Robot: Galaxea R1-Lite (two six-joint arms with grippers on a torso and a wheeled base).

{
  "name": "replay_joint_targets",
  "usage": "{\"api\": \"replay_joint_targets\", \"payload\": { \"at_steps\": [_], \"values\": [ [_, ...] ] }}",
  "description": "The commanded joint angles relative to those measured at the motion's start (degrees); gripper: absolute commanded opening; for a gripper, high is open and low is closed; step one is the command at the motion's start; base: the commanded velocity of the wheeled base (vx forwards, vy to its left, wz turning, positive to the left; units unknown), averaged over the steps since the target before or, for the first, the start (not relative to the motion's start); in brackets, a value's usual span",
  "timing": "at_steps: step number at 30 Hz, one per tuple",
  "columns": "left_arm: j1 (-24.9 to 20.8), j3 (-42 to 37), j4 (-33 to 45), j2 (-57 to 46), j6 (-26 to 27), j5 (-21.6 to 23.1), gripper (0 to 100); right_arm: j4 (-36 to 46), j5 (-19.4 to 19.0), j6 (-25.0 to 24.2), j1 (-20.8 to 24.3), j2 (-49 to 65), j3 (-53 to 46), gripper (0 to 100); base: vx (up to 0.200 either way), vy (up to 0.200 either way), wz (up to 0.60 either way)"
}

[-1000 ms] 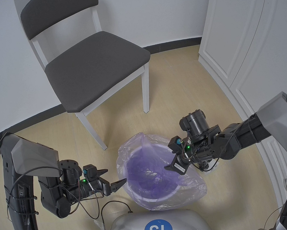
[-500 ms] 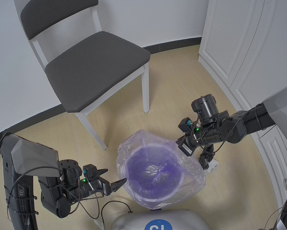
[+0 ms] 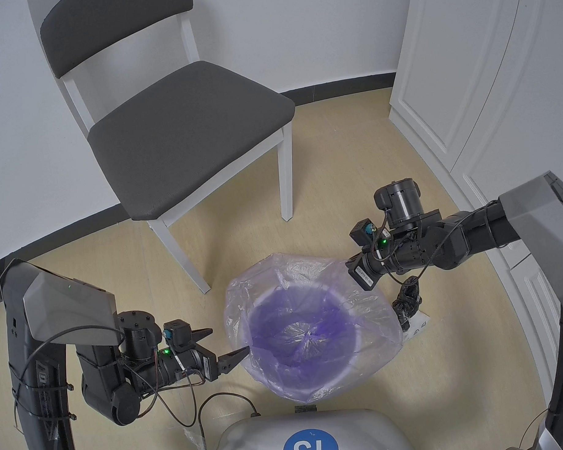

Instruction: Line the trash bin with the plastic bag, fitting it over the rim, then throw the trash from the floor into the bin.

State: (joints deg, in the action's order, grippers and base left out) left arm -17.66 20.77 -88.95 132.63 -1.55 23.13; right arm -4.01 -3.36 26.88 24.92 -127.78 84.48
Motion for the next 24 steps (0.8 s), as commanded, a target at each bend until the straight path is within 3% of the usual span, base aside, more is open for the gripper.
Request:
{"api": "replay_joint_targets", "payload": {
  "at_steps": [1,11,12,24],
  "values": [
    [0.3,0.1,-1.0,0.0,0.0,0.0,100,0.0,0.0,0.0,0.0,-4.7,2.7,0,0.000,0.000,0.00],
    [0.3,0.7,-1.0,1.3,-0.1,0.0,100,0.0,0.0,-0.1,0.0,-9.7,8.1,0,0.000,0.000,0.00],
    [0.3,0.7,-1.0,1.3,-0.1,0.0,100,0.0,0.0,0.0,0.0,-9.5,8.2,100,0.000,0.000,0.00],
    [0.5,1.9,-1.0,-3.6,-3.3,-1.2,100,0.1,0.0,-2.7,0.7,1.3,3.0,100,0.000,0.000,0.00]
  ]
}}
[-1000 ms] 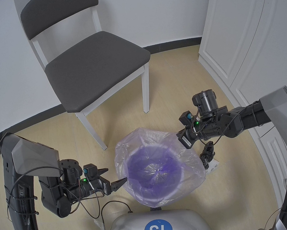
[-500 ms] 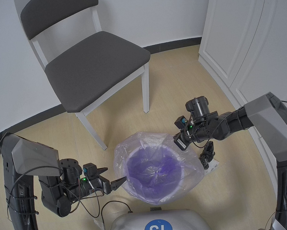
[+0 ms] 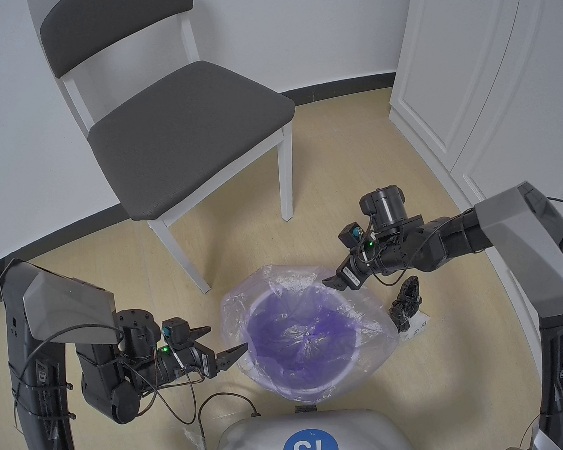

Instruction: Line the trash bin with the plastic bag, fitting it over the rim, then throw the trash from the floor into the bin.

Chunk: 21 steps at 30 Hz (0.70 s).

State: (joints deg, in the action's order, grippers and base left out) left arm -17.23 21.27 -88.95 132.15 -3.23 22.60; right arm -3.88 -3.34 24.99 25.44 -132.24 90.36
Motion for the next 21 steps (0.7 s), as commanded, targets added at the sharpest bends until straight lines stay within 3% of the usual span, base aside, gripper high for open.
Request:
{"api": "replay_joint_targets", "payload": {
  "at_steps": [1,5,8,11,16,21],
  "values": [
    [0.0,2.5,-1.0,-3.9,-2.5,-0.7,100,0.0,0.0,-0.9,0.2,7.0,-4.1,100,0.000,0.000,0.00],
    [-1.2,6.5,-1.0,-3.7,-4.7,-2.2,100,-0.3,0.4,-0.7,-0.2,10.3,-10.5,100,0.000,0.000,0.00],
    [-1.9,14.3,0.6,0.4,-4.5,-6.3,100,-0.4,0.8,-0.9,-0.9,10.1,-13.7,100,0.000,0.000,0.00],
    [-2.6,19.3,7.4,0.6,-4.4,-9.1,100,-0.6,0.7,-1.5,-1.4,9.6,-14.9,100,0.000,0.000,0.00],
    [-2.4,24.2,17.9,-2.0,-4.3,-9.3,100,-4.7,0.8,-6.3,-0.9,7.4,-15.3,100,0.000,0.000,0.00],
    [-2.0,25.9,23.3,-3.5,-2.8,-9.4,100,-7.0,0.8,-7.3,-0.9,6.6,-15.6,100,0.000,0.000,0.00]
  ]
}}
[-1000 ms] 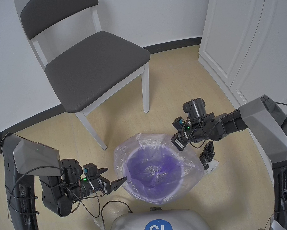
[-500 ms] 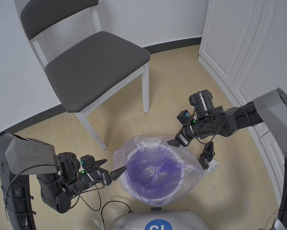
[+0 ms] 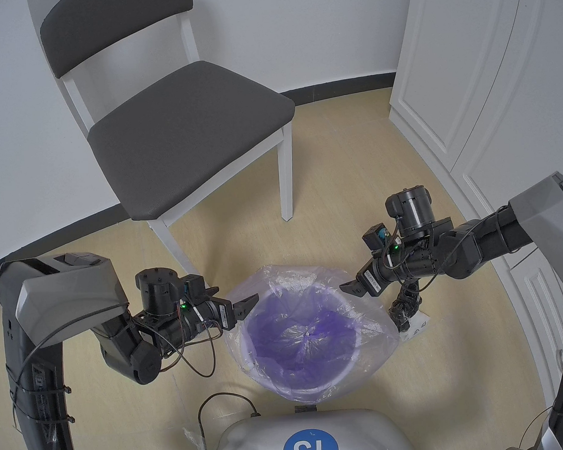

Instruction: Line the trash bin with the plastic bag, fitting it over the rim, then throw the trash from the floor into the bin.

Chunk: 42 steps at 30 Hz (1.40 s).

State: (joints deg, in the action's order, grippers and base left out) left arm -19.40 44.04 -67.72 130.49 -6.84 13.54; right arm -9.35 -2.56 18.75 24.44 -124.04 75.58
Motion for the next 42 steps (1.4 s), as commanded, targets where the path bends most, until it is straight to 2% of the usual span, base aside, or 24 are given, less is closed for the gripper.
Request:
{"api": "replay_joint_targets", "payload": {
  "at_steps": [1,7,15,20,27,36,42],
  "values": [
    [0.4,3.2,2.8,-1.8,1.7,-0.8,100,-1.6,0.0,-1.1,0.0,-1.6,-1.5,100,0.000,0.000,0.00],
    [0.9,3.4,3.6,-0.3,3.7,-2.9,100,-1.8,0.0,-1.2,-0.5,-2.9,-1.8,100,0.000,0.000,0.00],
    [1.5,5.3,3.6,2.1,4.4,-3.0,100,-4.3,-0.1,-1.3,-2.2,-5.5,-0.8,100,0.000,0.000,0.00],
    [1.7,8.9,4.3,5.5,4.4,-3.3,100,-7.5,-0.1,-2.3,-2.9,-9.2,0.8,100,0.000,0.000,0.00],
    [3.0,14.0,8.4,8.7,4.6,-4.6,100,-7.8,-0.2,-3.2,-3.7,-13.4,4.8,100,0.000,0.000,0.00],
    [4.0,17.6,9.1,12.9,4.7,-4.7,100,-7.8,-0.5,-3.4,-4.8,-15.8,7.0,100,0.000,0.000,0.00],
    [5.5,18.2,9.7,7.4,4.6,-4.6,100,-7.0,-3.2,-8.0,-5.2,-11.6,6.2,100,0.000,0.000,0.00]
  ]
}}
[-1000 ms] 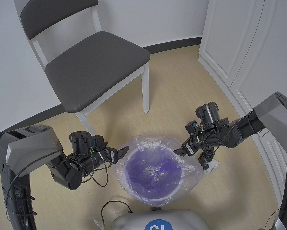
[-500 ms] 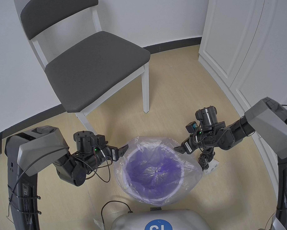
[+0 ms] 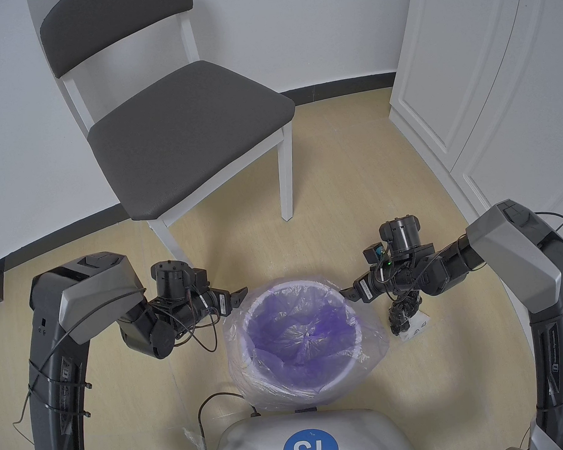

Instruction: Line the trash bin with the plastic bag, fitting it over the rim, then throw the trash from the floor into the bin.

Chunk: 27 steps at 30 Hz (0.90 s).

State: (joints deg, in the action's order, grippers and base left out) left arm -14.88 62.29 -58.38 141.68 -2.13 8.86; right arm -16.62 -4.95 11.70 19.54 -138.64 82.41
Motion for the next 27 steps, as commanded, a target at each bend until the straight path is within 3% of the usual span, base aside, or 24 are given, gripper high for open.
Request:
{"api": "replay_joint_targets", "payload": {
  "at_steps": [1,11,14,23,27],
  "values": [
    [1.0,-0.8,1.0,-5.6,-0.2,0.1,100,0.3,-0.9,-1.0,-0.4,4.5,-1.3,100,0.000,0.000,0.00],
    [-0.1,-11.5,0.8,-17.8,-0.2,0.5,100,1.8,-0.7,0.0,0.1,15.2,-8.3,100,0.000,0.000,0.00],
    [-1.8,-19.5,0.6,-21.5,0.0,0.8,100,1.6,-0.3,3.6,0.1,18.8,-15.4,100,0.000,0.000,0.00],
    [-2.9,-31.1,-6.4,-19.9,2.3,0.8,100,0.4,-0.1,7.5,0.1,22.0,-27.9,100,0.000,0.000,0.00],
    [-2.9,-35.6,-12.5,-15.9,2.5,0.5,100,-5.0,0.0,7.5,0.1,21.5,-33.3,100,0.000,0.000,0.00]
  ]
}}
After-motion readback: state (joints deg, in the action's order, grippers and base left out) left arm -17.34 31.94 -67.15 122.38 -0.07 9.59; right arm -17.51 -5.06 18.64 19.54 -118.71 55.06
